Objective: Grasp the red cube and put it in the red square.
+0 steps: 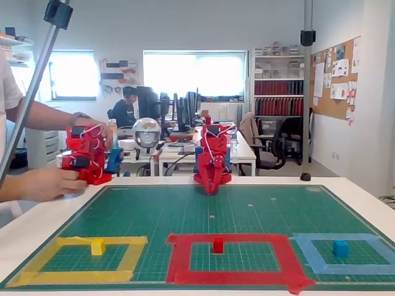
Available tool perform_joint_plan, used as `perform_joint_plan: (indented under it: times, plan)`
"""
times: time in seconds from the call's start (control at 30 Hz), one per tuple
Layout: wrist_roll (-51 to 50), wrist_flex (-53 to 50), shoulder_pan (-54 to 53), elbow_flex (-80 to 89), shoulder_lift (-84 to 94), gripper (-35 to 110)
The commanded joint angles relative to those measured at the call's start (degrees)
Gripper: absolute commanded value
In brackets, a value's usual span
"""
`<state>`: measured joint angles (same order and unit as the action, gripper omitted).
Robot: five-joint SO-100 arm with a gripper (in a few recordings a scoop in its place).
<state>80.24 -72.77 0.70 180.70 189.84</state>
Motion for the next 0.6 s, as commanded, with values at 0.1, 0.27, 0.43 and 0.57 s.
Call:
perform_joint_plan:
  times: [0.1, 0.27, 0.43, 0.57]
  plan:
    - [1.5, -2.9, 0.5, 0.4, 2.1, 0]
    - [1.5, -2.9, 0.2, 0.4, 2.1, 0]
    - [1.5, -2.9, -0.1, 0.4, 2.1, 0]
    - [1.5, -2.9, -0.5, 0.4, 2.2, 0]
